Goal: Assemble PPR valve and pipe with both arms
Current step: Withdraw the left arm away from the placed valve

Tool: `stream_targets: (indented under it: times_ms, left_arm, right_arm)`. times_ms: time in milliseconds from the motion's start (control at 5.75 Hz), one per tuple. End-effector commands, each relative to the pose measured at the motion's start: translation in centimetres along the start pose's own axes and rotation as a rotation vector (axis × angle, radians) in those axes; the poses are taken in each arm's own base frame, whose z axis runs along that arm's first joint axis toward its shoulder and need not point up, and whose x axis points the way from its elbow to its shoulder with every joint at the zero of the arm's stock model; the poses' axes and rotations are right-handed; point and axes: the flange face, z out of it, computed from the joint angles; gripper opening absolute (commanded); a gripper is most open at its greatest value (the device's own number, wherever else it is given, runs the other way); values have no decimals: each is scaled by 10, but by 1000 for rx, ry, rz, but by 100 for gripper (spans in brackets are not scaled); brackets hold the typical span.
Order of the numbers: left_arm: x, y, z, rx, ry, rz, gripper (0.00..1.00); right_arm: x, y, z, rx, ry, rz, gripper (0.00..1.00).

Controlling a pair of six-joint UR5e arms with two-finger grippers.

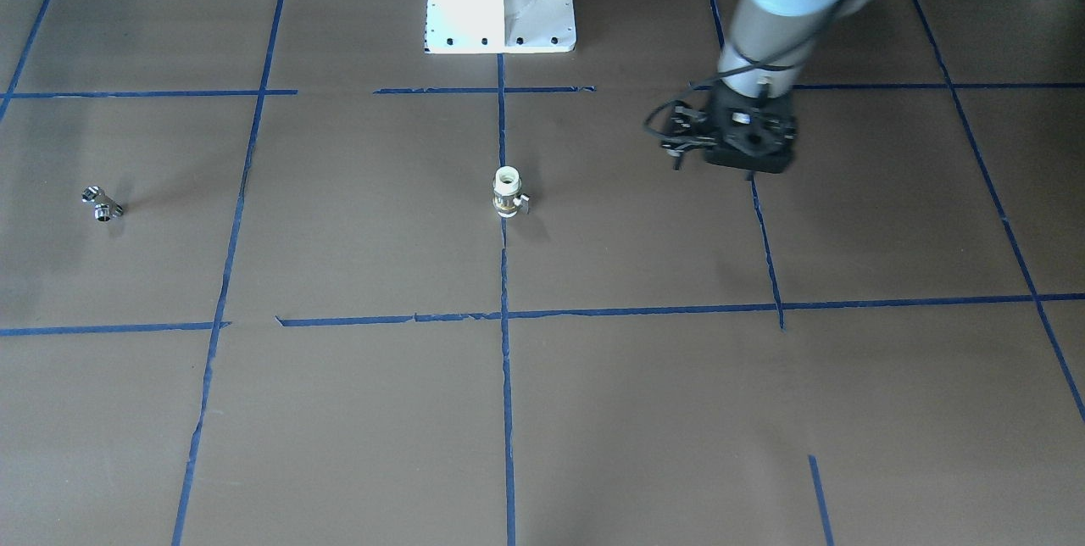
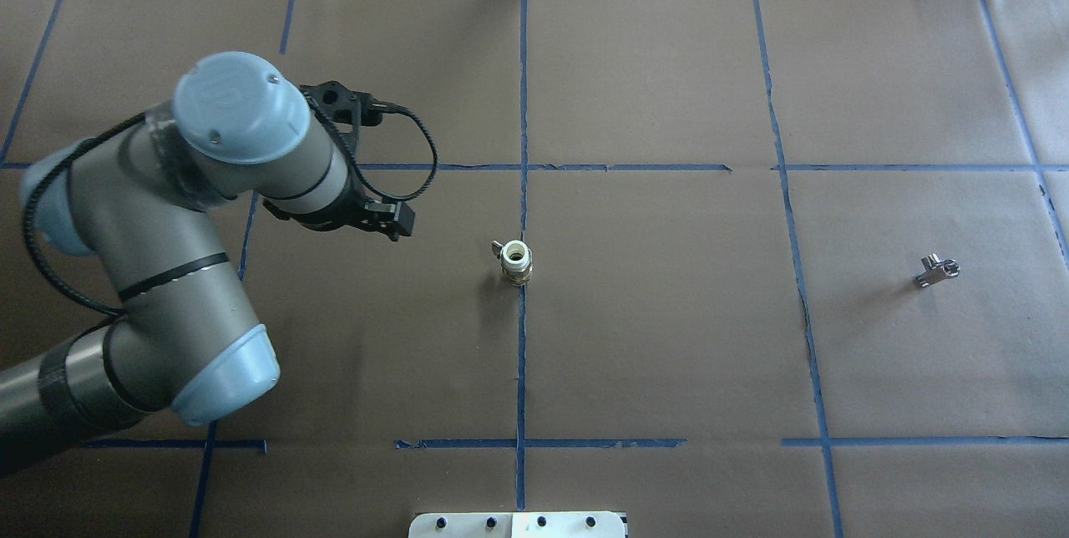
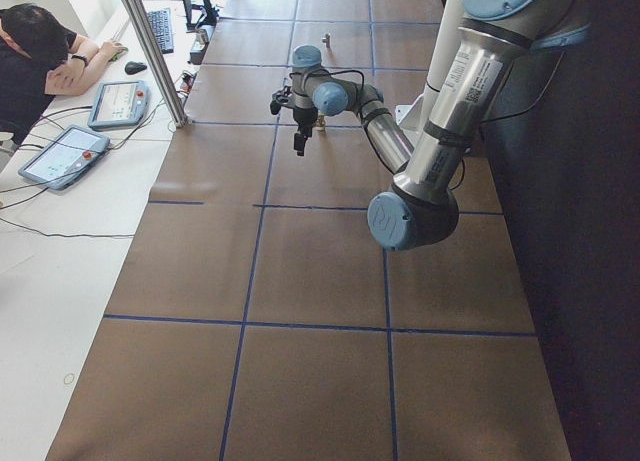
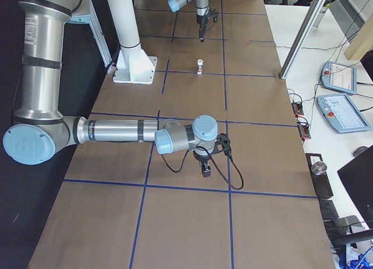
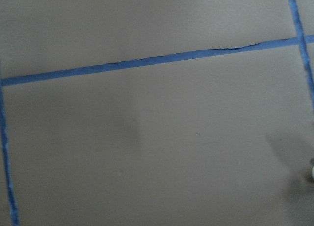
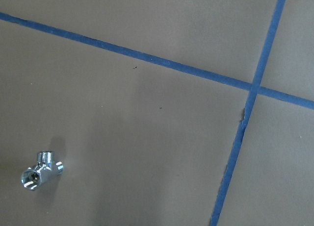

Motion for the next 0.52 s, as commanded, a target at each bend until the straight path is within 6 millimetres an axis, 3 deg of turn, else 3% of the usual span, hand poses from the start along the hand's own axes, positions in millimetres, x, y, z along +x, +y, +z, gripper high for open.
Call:
stream_targets:
  times_ms: [0,174,348]
  left_arm:
    - [-218,32,-38,-27,-26,103,100]
    - [-312,69,-40,-54,-35,53,100]
    - [-380,116,-41,-71,-14,64,100]
  right_arm:
    - [-3,-5,-2,7,-1,-6,100]
    - [-3,-5,-3,8,-1,-7,100]
    - [-3,-6,-3,9,1,-7,100]
